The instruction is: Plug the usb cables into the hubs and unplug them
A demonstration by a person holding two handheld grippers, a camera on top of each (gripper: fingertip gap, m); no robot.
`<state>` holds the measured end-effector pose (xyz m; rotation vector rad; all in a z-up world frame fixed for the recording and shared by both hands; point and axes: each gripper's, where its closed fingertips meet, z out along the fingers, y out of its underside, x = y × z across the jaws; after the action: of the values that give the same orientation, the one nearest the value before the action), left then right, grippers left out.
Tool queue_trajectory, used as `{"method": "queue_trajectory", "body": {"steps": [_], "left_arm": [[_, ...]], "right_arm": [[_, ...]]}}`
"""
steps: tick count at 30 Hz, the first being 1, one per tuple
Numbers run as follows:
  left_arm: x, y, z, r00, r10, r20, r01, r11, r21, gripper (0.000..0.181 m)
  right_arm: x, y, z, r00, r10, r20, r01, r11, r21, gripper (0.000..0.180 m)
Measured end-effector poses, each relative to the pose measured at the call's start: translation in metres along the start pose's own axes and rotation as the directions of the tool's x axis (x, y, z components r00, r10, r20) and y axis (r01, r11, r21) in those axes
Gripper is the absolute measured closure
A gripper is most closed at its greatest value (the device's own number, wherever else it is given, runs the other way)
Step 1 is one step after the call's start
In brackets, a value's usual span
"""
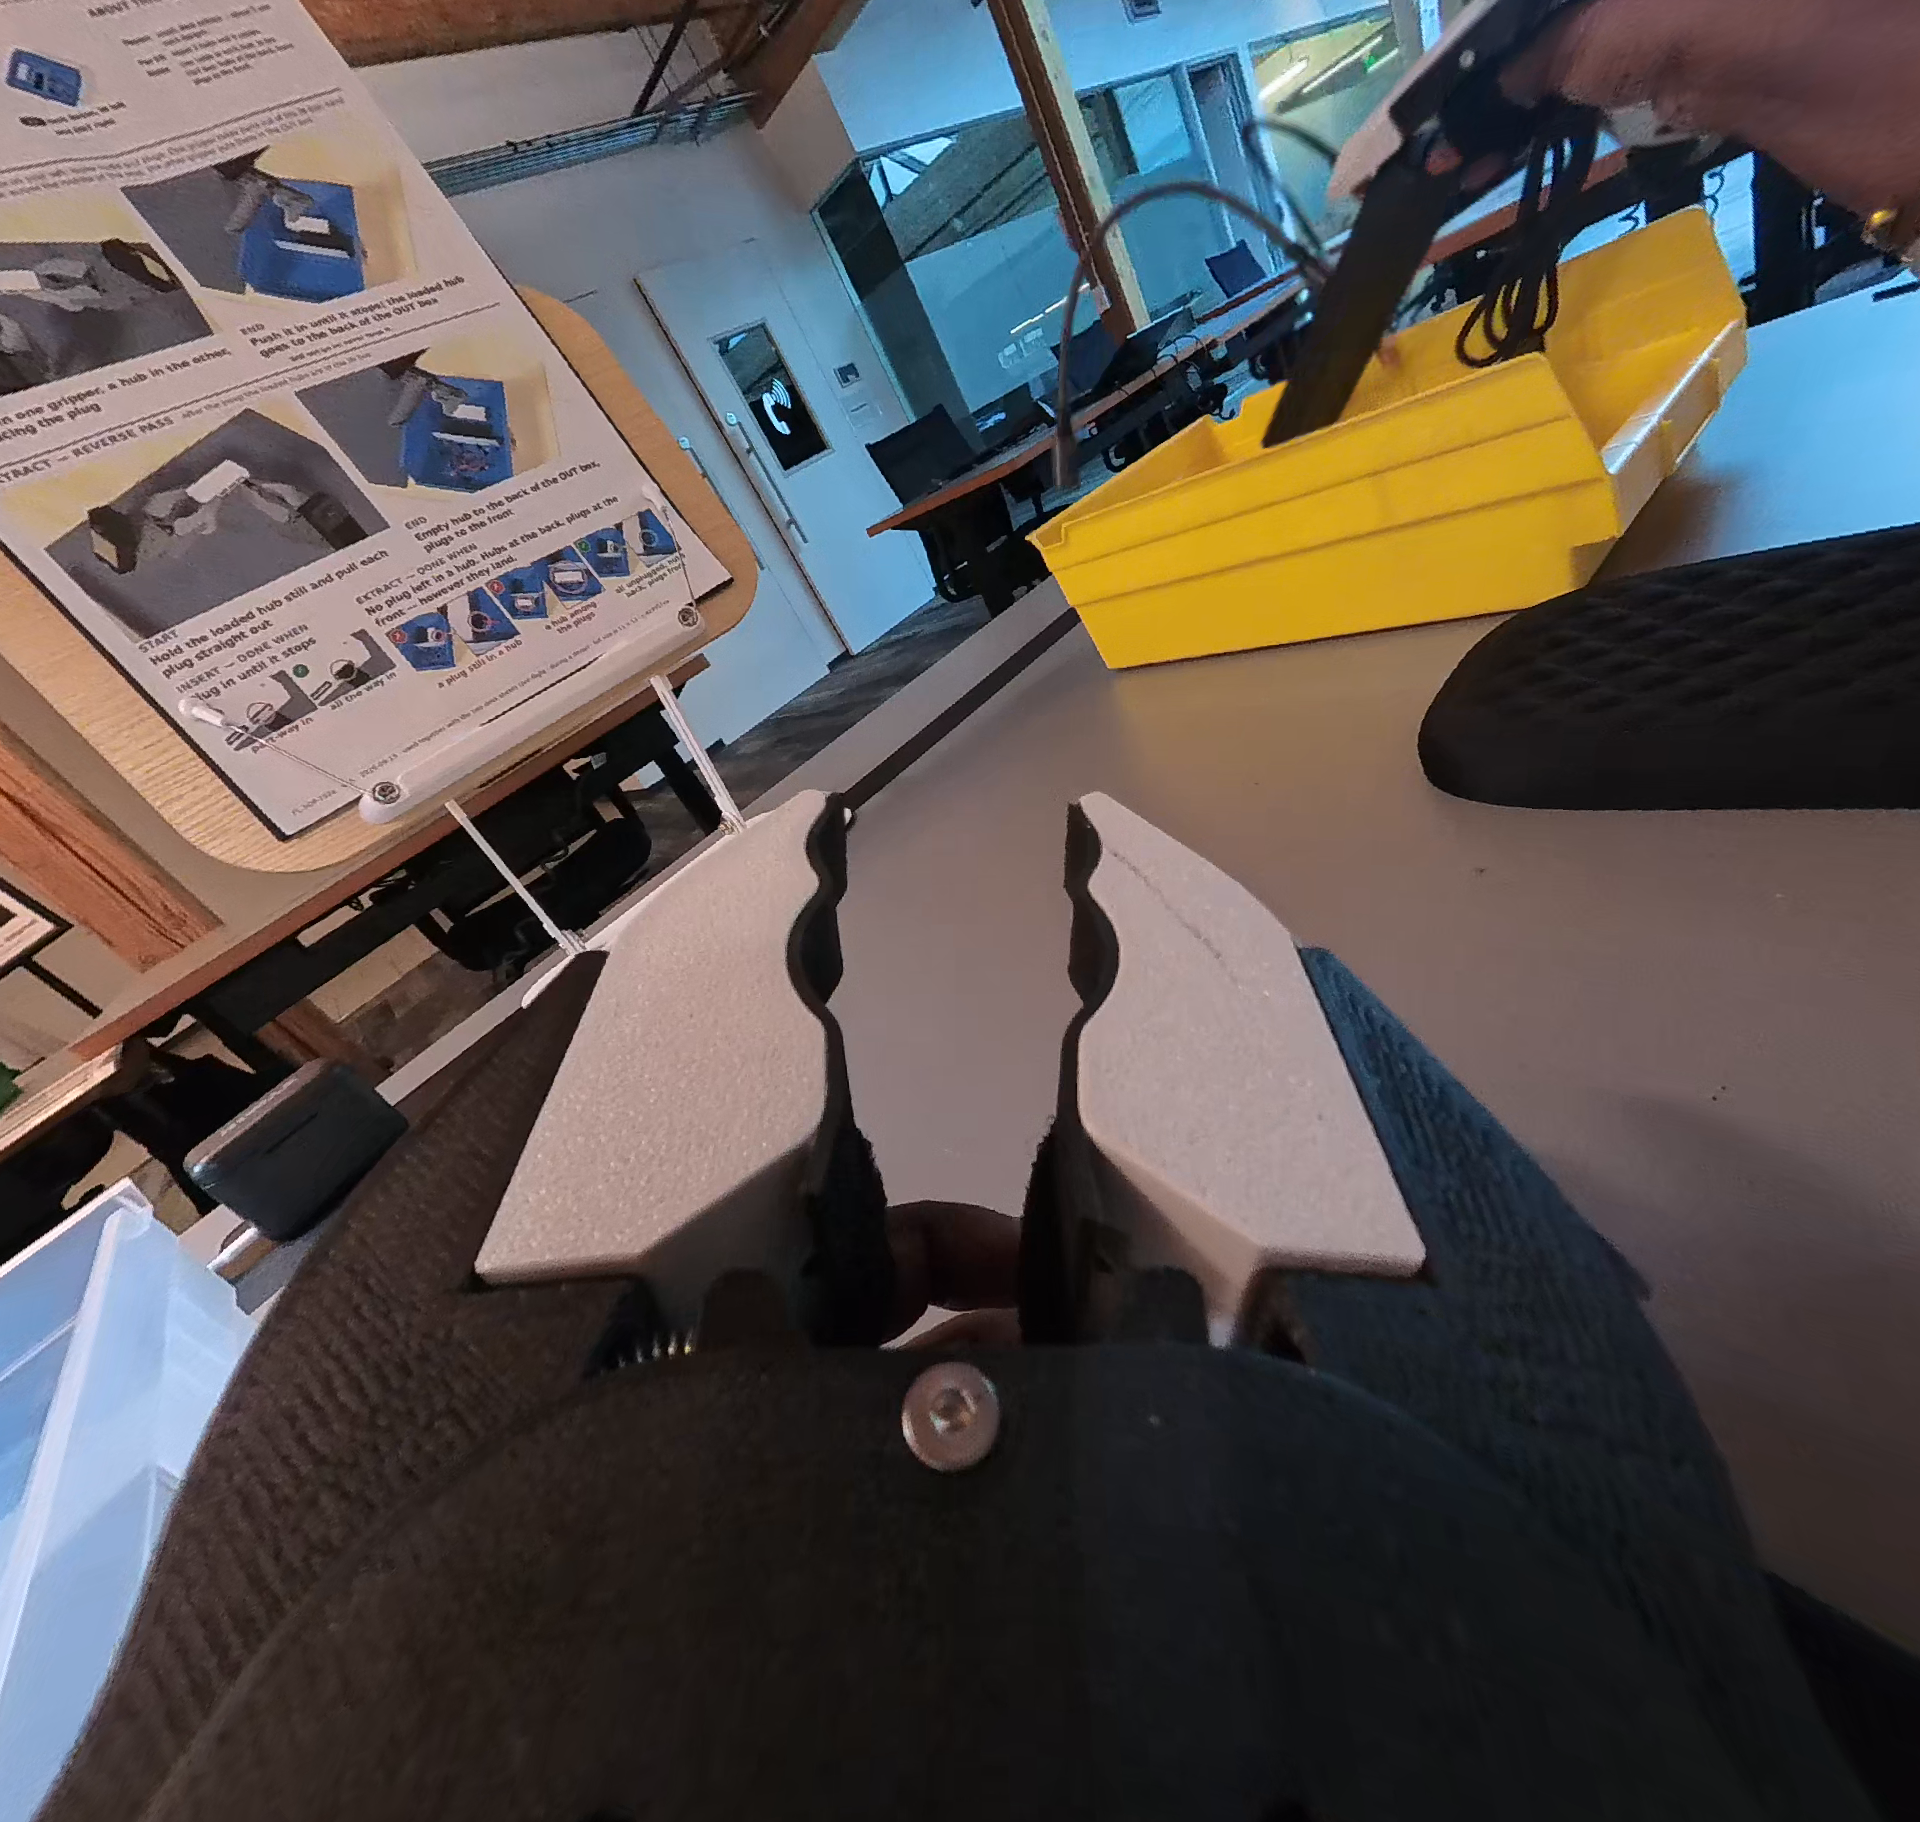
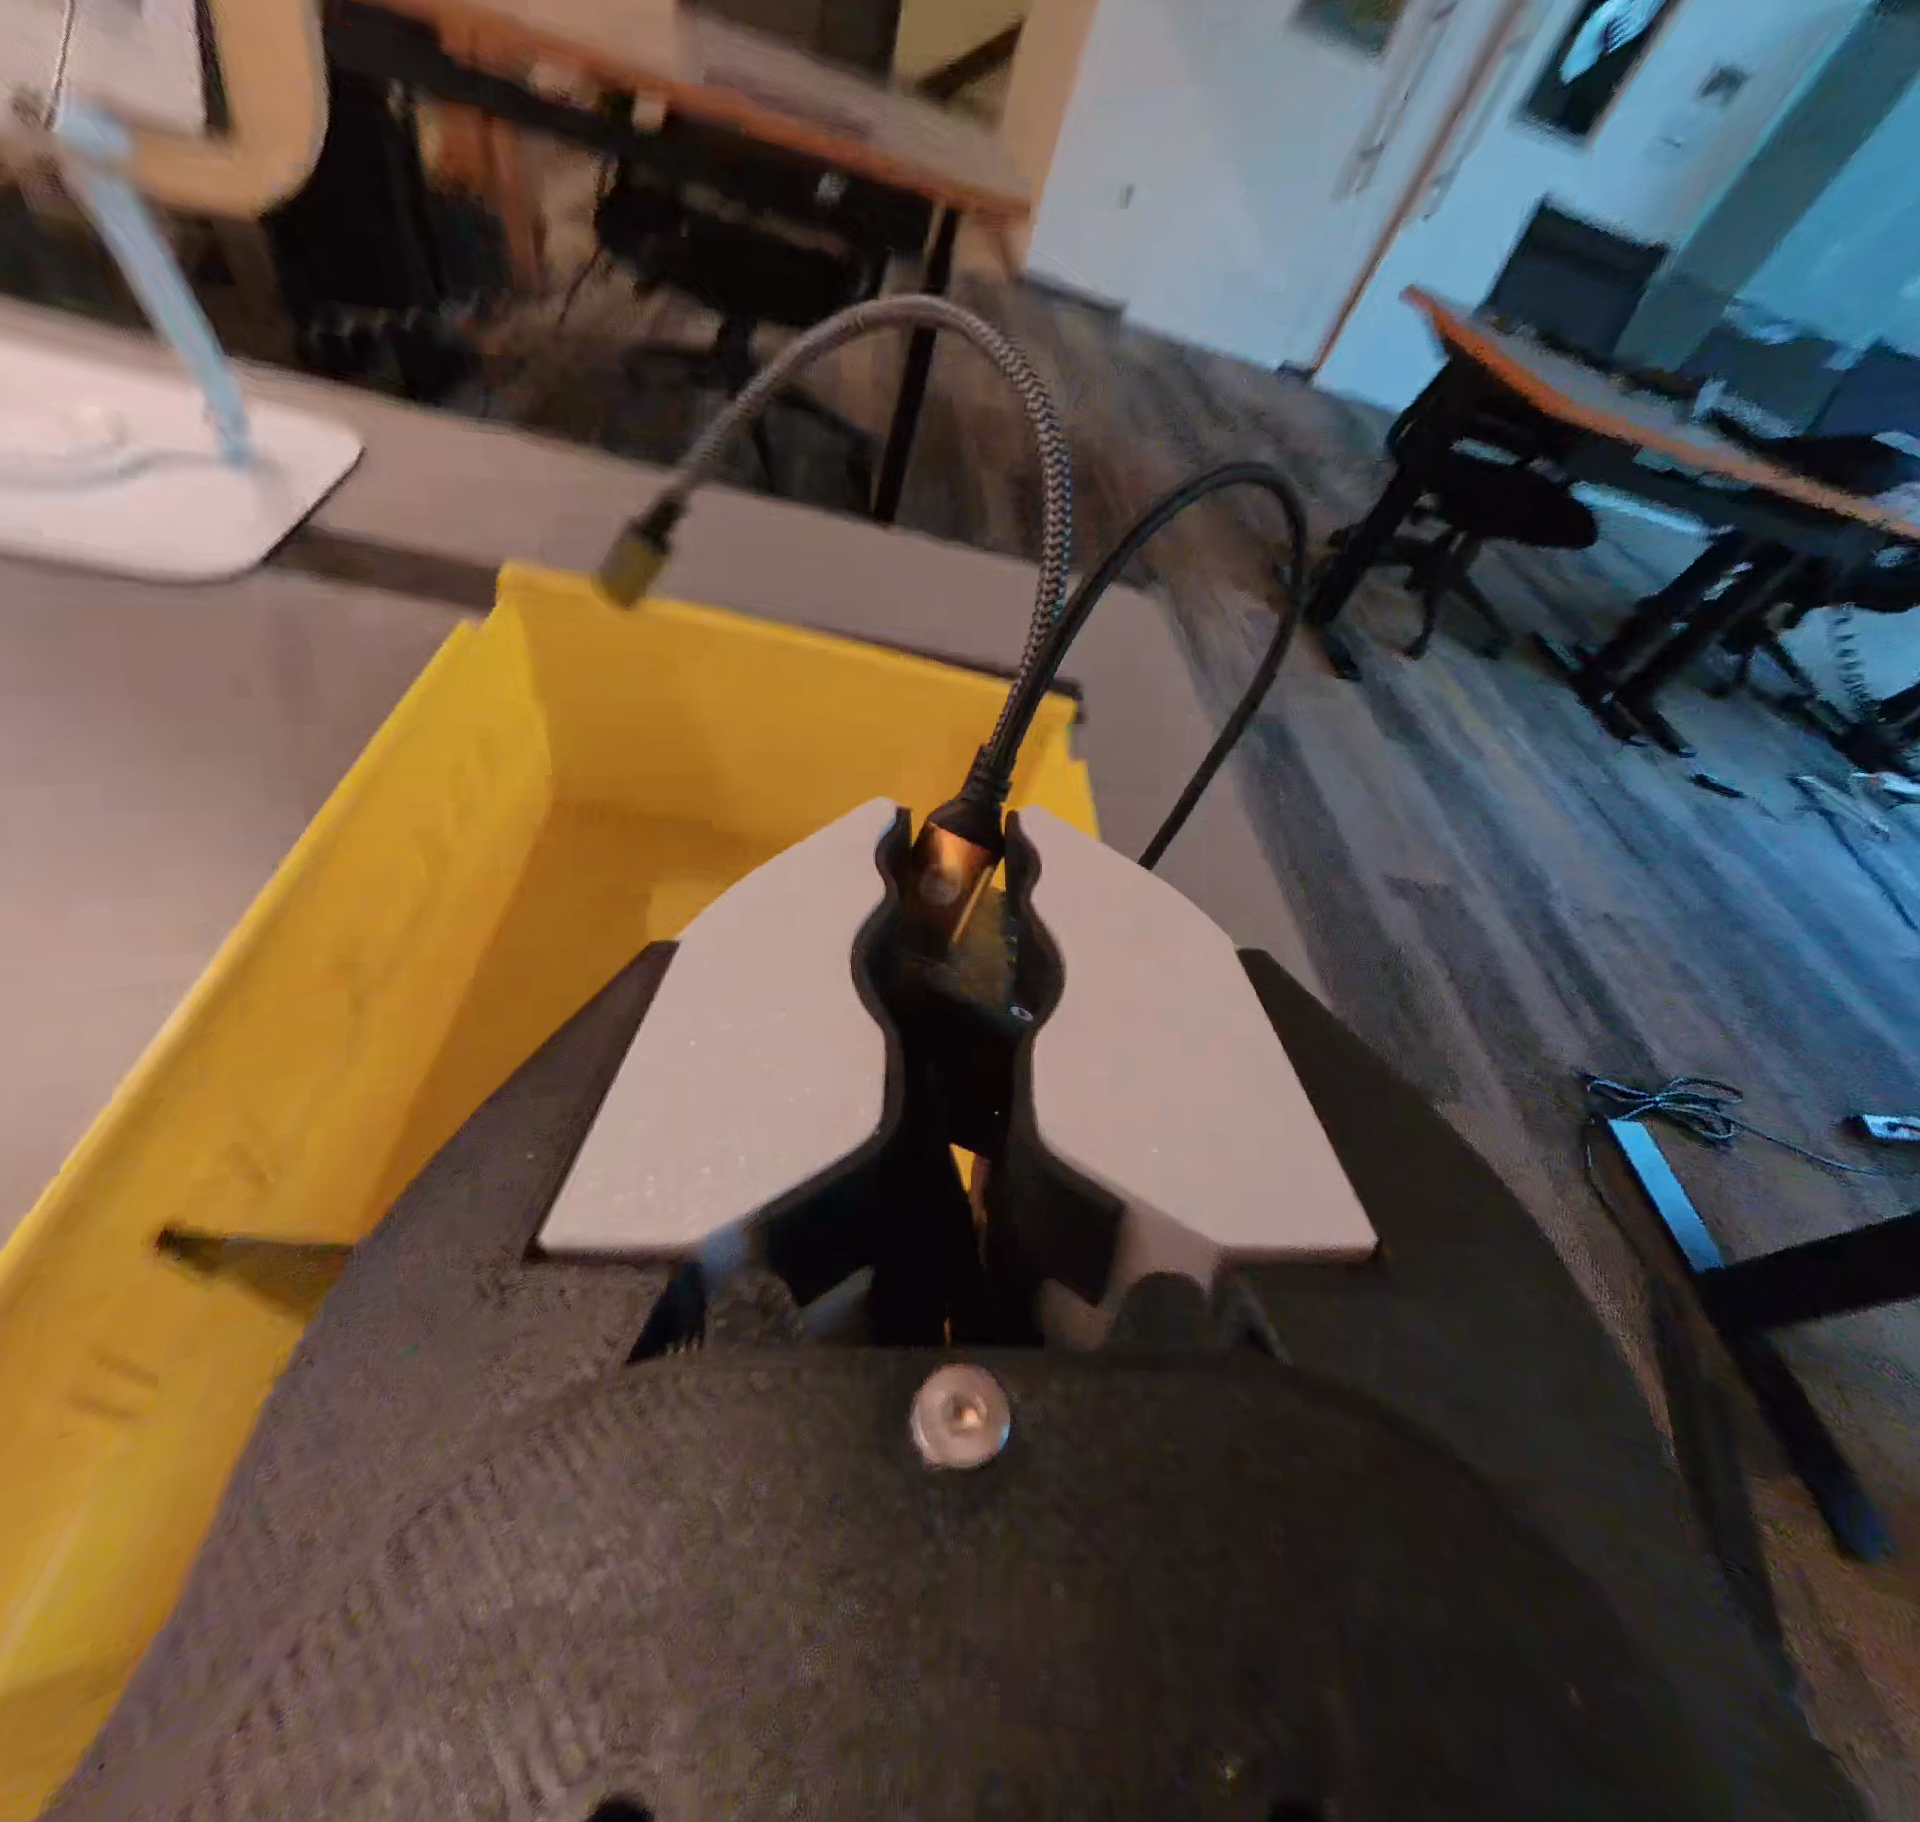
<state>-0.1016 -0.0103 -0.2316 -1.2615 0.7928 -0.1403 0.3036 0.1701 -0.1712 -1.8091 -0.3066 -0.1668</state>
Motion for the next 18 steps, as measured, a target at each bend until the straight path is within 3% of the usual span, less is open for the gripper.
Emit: {"method": "queue_trajectory", "body": {"steps": [4, 12, 18], "left_arm": [[0.001, 0.001, 0.000, 1.000, 0.012, -0.004, -0.012, 1.000, -0.006, 0.140], [0.004, 0.003, 0.002, 0.999, 0.045, -0.015, -0.045, 0.999, -0.026, 0.140], [0.002, 0.003, 0.001, 1.000, 0.029, -0.007, -0.030, 0.999, -0.019, 0.140]], "right_arm": [[-0.030, 0.031, 0.010, 0.989, -0.031, 0.146, 0.058, 0.981, -0.183, 0.163], [-0.049, 0.040, 0.006, 0.963, -0.113, 0.247, 0.180, 0.946, -0.268, 0.154], [-0.039, 0.000, -0.010, 0.964, -0.222, 0.149, 0.233, 0.970, -0.068, 0.127]]}}
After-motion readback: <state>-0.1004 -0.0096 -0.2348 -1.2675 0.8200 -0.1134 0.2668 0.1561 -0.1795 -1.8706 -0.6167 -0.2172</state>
